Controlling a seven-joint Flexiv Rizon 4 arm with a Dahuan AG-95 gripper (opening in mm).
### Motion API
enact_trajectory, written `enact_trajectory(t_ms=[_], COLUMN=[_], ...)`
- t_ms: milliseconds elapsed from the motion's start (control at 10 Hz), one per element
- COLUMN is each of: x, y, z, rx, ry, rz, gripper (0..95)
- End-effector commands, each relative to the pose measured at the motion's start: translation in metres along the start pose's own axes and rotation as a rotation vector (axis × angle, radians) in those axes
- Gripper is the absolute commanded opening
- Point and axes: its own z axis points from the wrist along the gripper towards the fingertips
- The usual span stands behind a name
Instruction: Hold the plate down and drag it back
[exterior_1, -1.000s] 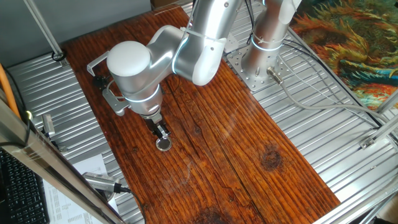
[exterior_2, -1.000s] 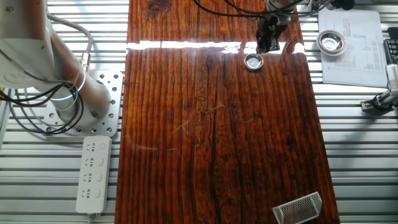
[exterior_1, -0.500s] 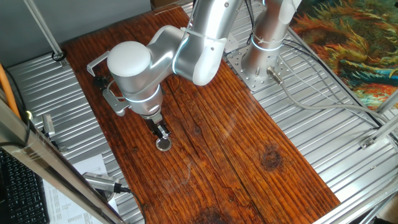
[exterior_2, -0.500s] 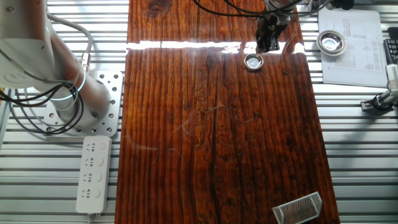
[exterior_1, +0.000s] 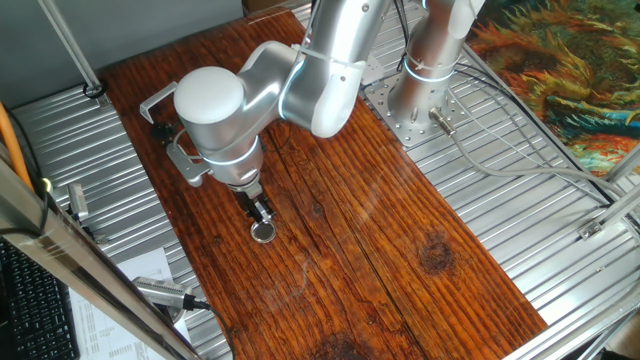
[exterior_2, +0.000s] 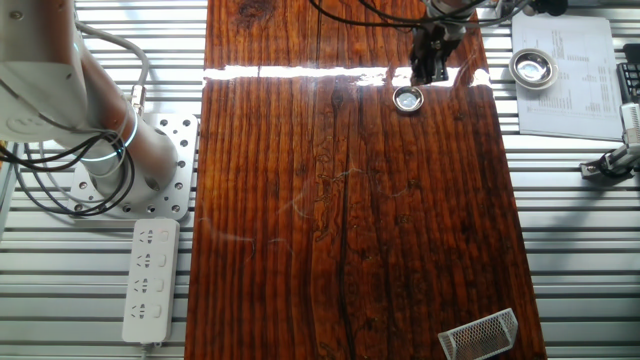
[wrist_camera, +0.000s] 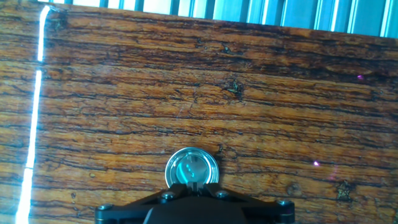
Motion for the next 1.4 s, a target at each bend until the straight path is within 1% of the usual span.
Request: enact_trajectory(t_ms=[100,800,1100,1400], x=[0.0007,0.0028,0.0030,0.0040], y=[-0.0004,0.0010,0.0011,0.0020], z=[0.0014,0.0022,0.0013,-0.0019], rx=[0.002,0.001,0.005,0.004], ry=[-0.001,-0.004,-0.026,-0.033], rz=[-0.002,0.000,0.040,0.042], gripper=[0.0,0.0,0.0,0.0])
